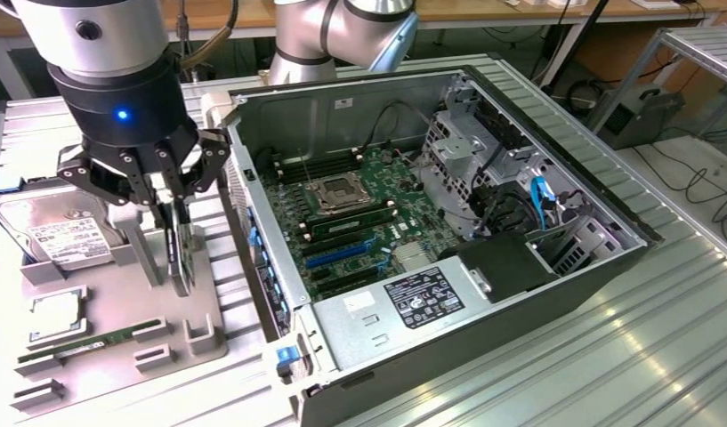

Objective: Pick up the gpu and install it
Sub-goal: 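Pick up the gpu and move the gpu toward the slot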

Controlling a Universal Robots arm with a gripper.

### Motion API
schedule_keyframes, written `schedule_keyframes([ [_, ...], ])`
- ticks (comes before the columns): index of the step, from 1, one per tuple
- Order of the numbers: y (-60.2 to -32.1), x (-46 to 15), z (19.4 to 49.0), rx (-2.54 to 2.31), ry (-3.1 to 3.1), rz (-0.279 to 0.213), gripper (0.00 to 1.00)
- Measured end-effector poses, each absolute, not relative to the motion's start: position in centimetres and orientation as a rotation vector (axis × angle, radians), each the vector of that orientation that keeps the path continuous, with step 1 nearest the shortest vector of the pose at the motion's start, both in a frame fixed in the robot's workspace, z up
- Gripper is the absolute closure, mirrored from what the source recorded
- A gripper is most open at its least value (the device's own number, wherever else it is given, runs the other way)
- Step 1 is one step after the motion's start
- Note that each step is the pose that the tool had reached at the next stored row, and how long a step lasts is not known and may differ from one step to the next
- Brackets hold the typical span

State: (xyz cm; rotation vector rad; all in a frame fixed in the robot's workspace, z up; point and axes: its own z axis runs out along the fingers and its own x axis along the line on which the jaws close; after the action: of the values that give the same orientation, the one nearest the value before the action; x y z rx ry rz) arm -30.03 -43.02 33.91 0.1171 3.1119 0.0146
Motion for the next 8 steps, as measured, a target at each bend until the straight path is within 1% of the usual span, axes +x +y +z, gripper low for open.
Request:
schedule_keyframes([
  [8, -42.93, -30.03, 34.42, 0.117, 3.112, 0.015, 0.74],
])
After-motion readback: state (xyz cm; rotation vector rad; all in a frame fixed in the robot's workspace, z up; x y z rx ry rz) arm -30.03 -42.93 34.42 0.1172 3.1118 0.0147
